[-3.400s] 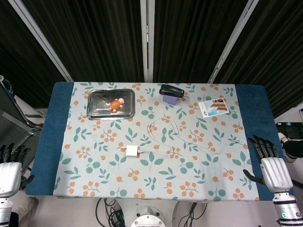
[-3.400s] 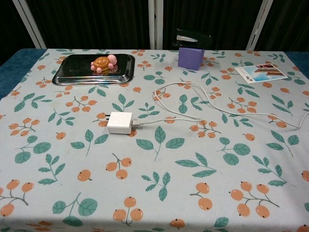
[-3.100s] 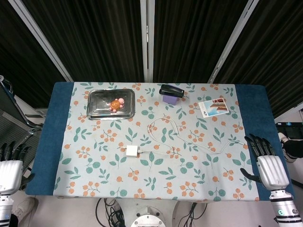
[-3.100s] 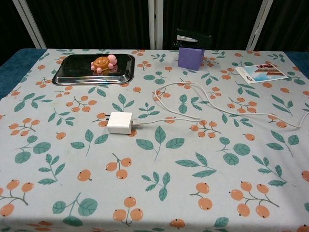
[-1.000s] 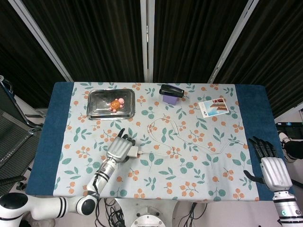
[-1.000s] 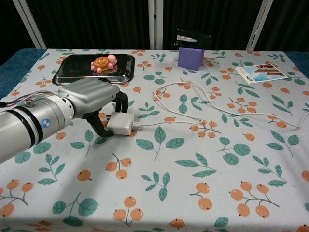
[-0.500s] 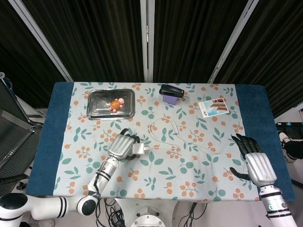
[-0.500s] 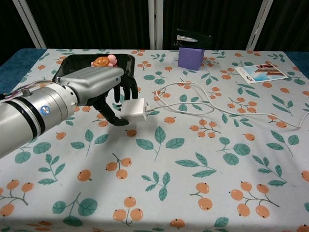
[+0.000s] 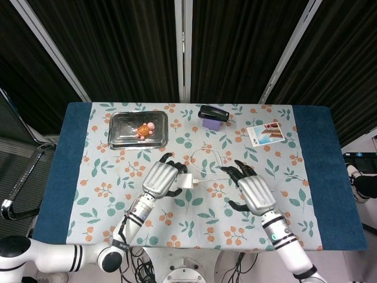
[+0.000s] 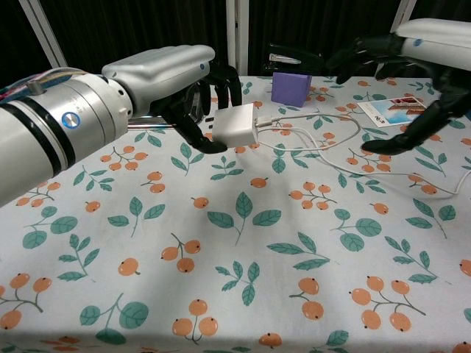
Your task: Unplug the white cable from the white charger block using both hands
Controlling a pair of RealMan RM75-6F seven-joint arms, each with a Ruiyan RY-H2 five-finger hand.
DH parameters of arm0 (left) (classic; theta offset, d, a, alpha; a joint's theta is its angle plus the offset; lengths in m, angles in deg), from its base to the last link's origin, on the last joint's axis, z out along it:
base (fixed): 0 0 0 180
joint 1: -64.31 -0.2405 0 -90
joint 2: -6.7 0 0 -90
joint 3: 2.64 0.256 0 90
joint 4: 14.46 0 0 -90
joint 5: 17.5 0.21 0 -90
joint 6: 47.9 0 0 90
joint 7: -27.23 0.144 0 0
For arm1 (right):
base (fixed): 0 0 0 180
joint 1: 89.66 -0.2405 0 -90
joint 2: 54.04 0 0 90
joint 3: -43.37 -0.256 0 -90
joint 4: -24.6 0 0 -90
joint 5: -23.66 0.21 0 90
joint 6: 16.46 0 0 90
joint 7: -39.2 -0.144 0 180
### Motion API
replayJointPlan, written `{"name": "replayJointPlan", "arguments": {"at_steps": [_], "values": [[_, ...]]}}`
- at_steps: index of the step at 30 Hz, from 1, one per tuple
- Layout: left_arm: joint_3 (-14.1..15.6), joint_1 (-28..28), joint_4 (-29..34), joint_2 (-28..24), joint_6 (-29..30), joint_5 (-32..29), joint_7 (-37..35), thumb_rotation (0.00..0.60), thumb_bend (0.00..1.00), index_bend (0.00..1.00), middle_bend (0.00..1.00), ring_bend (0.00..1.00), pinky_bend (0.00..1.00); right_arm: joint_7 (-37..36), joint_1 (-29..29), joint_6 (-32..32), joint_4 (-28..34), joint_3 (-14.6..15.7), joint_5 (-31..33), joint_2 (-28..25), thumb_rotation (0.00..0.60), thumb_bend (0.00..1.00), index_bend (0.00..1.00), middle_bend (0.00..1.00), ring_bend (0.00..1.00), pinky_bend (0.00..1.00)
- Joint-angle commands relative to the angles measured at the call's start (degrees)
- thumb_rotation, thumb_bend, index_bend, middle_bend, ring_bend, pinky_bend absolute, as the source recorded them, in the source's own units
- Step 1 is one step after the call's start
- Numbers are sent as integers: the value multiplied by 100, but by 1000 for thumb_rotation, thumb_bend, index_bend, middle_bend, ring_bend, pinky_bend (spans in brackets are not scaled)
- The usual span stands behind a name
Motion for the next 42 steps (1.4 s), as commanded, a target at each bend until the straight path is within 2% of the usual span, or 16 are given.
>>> {"name": "replayJointPlan", "arguments": {"at_steps": [1,5,14,38,42], "values": [[6,51,26,2,5,-6,43,600,343,597,585,422,164,574,-542,-147,-97,-354,826,691,600,143,250,204,6,174],[3,115,-5,38,24,-30,67,600,342,597,585,422,164,724,-801,-329,-199,-496,1295,1020,600,196,324,221,18,186],[17,209,-46,122,119,-77,127,600,340,597,585,422,163,712,-1168,-554,-506,-639,1938,1334,600,233,368,231,20,186],[31,408,-14,200,240,-302,308,600,338,597,585,422,166,244,-1539,-659,-906,-578,2275,1513,600,273,497,256,56,184],[56,425,-31,206,242,-334,328,600,338,597,585,422,166,215,-1582,-690,-928,-573,2306,1533,600,294,544,262,63,182]]}}
